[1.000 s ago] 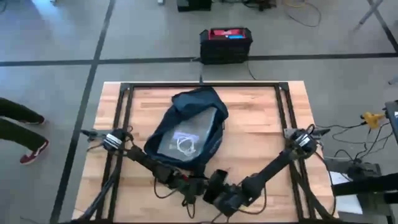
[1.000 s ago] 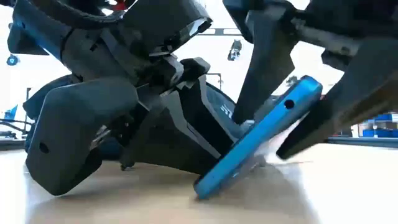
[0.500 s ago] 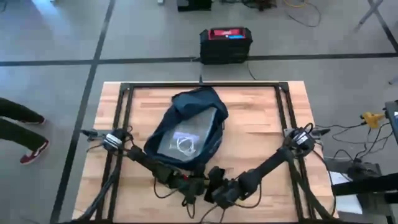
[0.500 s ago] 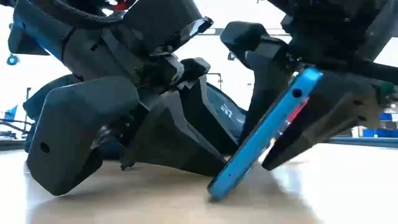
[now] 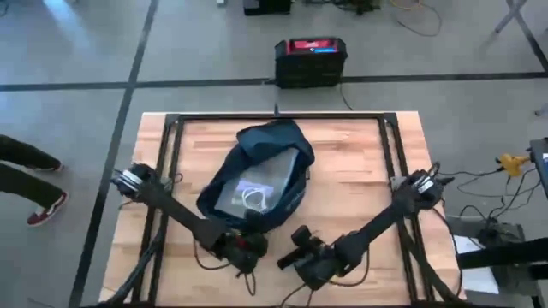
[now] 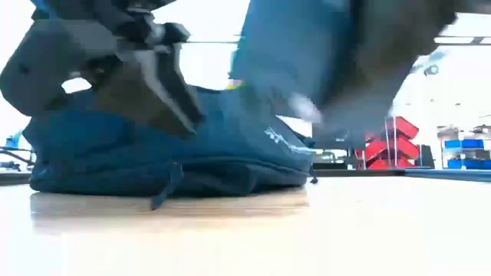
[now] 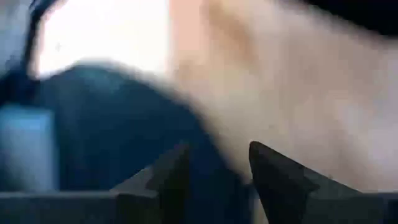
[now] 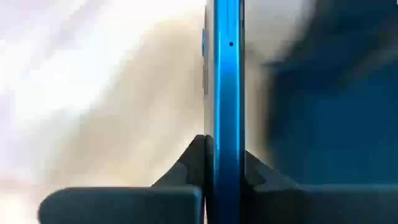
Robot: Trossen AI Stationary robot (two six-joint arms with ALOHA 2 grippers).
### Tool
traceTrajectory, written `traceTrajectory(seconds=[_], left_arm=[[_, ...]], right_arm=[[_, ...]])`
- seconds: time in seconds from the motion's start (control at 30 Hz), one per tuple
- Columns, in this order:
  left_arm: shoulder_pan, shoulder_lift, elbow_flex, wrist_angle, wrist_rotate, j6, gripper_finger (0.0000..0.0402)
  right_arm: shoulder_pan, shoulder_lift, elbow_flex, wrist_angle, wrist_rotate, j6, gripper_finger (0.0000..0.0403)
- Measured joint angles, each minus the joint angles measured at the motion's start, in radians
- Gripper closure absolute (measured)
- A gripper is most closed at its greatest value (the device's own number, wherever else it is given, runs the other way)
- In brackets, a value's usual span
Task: Unpack backpack
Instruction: Put the blue cellphone into the black backpack
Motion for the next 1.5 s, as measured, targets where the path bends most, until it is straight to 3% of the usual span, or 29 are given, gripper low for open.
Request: traceTrajectory(seconds=[0.17, 0.33, 0.5, 0.6, 0.7, 0.97, 1.23, 1.5], left_arm=[[-0.043, -0.126, 0.001, -0.074, -0.043, -0.086, 0.0245], [-0.094, -0.245, 0.002, -0.160, -0.051, -0.156, 0.0245], [-0.120, -0.327, -0.002, -0.403, -0.058, -0.424, 0.0245], [-0.129, -0.344, -0.030, -0.509, -0.057, -0.577, 0.0245], [-0.131, -0.346, -0.085, -0.515, -0.025, -0.652, 0.0245], [-0.111, -0.296, -0.216, -0.471, 0.016, -0.744, 0.0245], [-0.101, -0.278, -0.224, -0.262, 0.015, -0.614, 0.0245], [-0.097, -0.278, -0.223, -0.131, 0.037, -0.531, 0.0245]], right_arm=[[-0.096, -0.023, 0.077, 0.010, 0.159, -0.205, 0.0393], [-0.246, -0.004, 0.079, 0.129, 0.112, -0.415, 0.0394], [-0.364, 0.080, 0.079, 0.277, 0.054, -0.584, 0.0393], [-0.410, 0.128, 0.078, 0.302, -0.020, -0.556, 0.0384], [-0.428, 0.149, 0.076, 0.300, -0.036, -0.506, 0.0359], [-0.417, 0.148, 0.150, 0.207, -0.047, -0.347, 0.0251], [-0.426, 0.145, 0.307, 0.071, -0.102, -0.199, 0.0162], [-0.499, 0.150, 0.317, 0.073, -0.329, -0.024, 0.0165]])
